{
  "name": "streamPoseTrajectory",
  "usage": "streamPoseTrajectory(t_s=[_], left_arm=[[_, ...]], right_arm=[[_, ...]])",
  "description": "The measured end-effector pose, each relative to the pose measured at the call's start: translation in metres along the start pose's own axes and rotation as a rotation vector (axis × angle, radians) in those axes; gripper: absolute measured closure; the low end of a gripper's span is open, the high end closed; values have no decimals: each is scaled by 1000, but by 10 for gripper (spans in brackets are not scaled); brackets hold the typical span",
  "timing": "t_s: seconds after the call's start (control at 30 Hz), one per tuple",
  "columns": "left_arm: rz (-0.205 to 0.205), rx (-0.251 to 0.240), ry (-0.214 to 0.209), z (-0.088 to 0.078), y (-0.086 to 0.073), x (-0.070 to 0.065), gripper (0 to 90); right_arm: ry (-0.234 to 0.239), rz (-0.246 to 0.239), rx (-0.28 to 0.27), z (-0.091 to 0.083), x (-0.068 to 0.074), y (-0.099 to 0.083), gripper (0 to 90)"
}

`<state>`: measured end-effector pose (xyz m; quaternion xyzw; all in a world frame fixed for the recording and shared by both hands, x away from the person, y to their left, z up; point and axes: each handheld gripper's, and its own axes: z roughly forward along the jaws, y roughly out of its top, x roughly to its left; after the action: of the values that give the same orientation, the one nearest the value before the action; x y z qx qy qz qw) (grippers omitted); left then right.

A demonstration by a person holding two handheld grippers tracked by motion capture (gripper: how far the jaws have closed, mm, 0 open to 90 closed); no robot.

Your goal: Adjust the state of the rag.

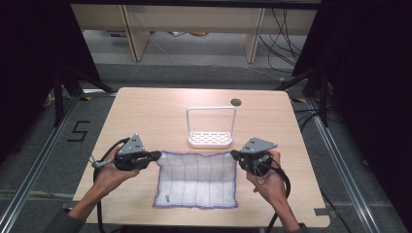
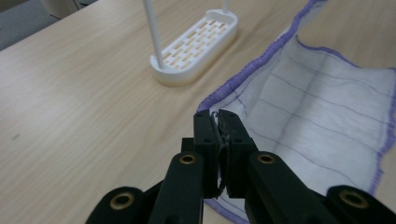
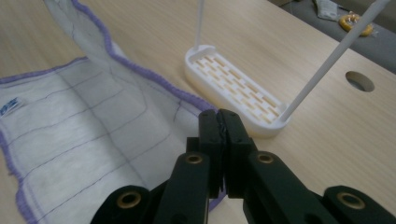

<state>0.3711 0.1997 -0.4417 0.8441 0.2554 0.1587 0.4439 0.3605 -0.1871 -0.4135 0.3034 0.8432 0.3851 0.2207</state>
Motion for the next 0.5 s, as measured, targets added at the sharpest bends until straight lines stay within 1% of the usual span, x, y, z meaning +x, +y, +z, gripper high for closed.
streamPoseTrajectory(t_s=[0.03,0.07,0.1,0.13,0.17,0.2,0.23,0.27,0.3,0.33,0.37,0.4,0.43,0.47,0.5], left_arm=[[6,5,-4,-2,-4,-6,863],[29,24,-17,-3,-9,-10,863],[40,39,-19,-5,-13,-15,863],[40,39,-19,-5,-13,-15,863],[37,36,-31,-6,-21,-25,862],[25,27,-41,-6,-25,-30,863],[34,36,-45,-8,-29,-33,862],[57,53,-49,-10,-32,-35,862],[58,59,-55,-10,-35,-38,862],[64,69,-58,-10,-39,-41,861],[73,84,-60,-9,-42,-43,860],[77,103,-58,-8,-46,-45,859],[63,98,-62,-6,-50,-48,859],[54,116,-76,-4,-54,-51,858],[86,136,-81,-3,-56,-51,856]], right_arm=[[2,-1,5,-2,5,-3,892],[-1,-7,9,-3,9,-6,892],[5,-19,14,-5,13,-10,892],[9,-20,17,-6,17,-13,892],[14,-18,18,-7,21,-15,892],[20,-23,29,-10,24,-18,892],[17,-36,26,-10,27,-19,892],[9,-34,37,-12,31,-21,892],[13,-52,36,-13,33,-23,892],[16,-46,45,-13,37,-26,892],[21,-56,53,-14,39,-28,892],[26,-55,66,-14,43,-31,892],[28,-67,77,-13,46,-34,892],[30,-73,90,-12,49,-37,891],[38,-74,108,-11,52,-41,891]])
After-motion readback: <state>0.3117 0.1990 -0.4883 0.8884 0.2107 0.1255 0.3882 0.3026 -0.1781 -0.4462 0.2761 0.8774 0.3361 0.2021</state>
